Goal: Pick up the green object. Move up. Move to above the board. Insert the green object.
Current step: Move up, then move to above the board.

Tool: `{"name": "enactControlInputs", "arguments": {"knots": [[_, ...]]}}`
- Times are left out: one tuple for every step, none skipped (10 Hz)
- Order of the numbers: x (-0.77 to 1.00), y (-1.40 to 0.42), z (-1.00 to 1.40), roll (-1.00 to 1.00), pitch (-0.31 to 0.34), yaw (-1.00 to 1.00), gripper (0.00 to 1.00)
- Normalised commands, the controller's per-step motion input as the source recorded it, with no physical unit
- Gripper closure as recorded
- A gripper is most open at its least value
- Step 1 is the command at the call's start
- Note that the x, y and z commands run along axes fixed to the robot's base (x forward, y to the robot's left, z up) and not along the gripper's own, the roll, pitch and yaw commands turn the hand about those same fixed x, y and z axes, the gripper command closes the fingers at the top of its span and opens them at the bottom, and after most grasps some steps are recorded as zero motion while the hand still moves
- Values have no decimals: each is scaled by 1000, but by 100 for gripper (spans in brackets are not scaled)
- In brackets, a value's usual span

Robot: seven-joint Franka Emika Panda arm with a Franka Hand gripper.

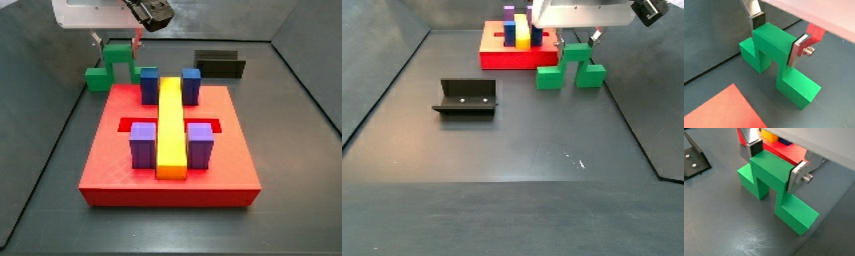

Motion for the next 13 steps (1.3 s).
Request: {"name": "enactControlInputs", "arguments": {"knots": [[-6,-1,824,-1,6,-3,100],[-52,-9,621,-26,52,-5,100],[-43,-16,437,-57,43,0,100],[0,0,1400,0,0,0,100],[-8,-4,1400,-3,21,-3,100],[-61,-13,1400,-48,36,-5,100],[-49,-1,1400,-63,16,-6,100],[48,-2,916,-52,69,-5,100],[60,-2,679,-45,91,-10,100],[57,8,335,-44,87,-9,100],[31,5,213,-42,67,-7,100],[939,-1400,348,-92,244,-431,100],[938,-1400,314,-66,253,-401,100]]}}
